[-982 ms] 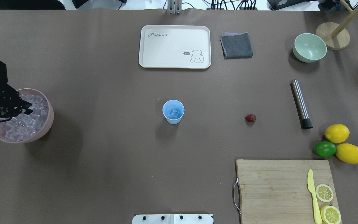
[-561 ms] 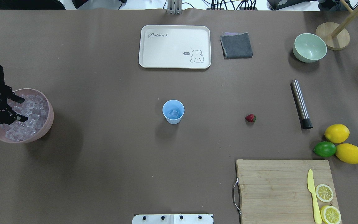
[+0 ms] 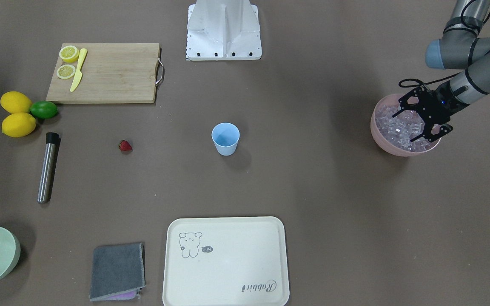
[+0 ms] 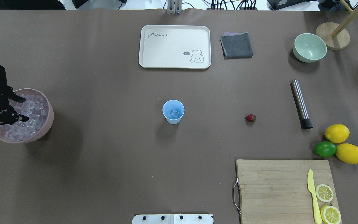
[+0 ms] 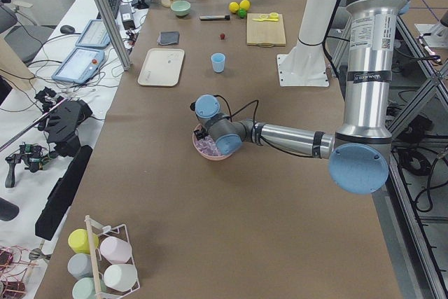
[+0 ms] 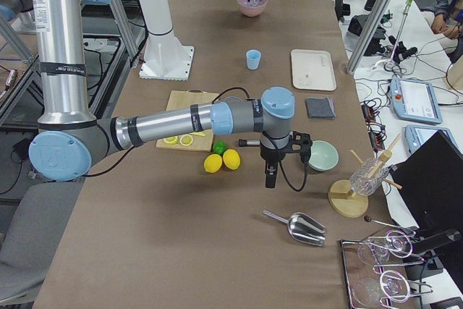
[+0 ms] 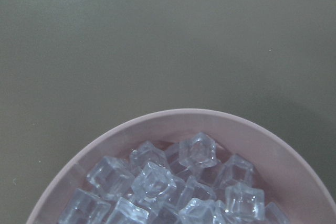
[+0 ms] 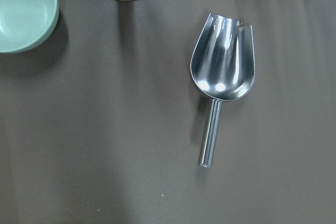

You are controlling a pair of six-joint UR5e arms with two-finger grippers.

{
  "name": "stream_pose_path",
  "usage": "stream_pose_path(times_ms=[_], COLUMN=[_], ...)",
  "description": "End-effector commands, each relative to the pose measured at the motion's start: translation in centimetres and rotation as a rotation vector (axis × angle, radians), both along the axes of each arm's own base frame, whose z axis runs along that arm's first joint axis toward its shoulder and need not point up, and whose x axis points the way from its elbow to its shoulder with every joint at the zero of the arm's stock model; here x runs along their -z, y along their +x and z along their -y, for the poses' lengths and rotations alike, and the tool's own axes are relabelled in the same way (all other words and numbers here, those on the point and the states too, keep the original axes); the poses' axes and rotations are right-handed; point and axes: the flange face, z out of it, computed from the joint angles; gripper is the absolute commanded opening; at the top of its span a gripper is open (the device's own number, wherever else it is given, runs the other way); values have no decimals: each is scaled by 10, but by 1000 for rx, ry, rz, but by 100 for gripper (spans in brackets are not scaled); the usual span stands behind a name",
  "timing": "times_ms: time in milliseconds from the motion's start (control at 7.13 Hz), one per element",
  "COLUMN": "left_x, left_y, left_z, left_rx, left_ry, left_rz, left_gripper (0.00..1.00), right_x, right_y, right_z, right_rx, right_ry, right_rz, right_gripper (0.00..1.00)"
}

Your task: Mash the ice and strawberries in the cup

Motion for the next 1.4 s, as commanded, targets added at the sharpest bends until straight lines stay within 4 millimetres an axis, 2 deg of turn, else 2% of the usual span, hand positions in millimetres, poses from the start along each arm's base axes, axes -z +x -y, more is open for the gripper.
stream_pose_path(times_ms=[0,561,982,1263], left_x=[1,1,-2,-3], left_y=[7,6,-6,-5], left_z=[0,0,4,5], left_rx=[11,9,25,32], left_ry=[13,9,-18,-19], left_rz=[17,14,20,29], left_gripper=[90,92,95,96], right_x=[-5,-4,-2,-3], right_y=[0,0,0,0], right_z=[-4,-4,-3,-4], right_rx=[1,1,0,1], right_ry=[-10,-7,-3,-6], right_rz=[-1,-1,1,3], right_gripper=[100,100,100,100])
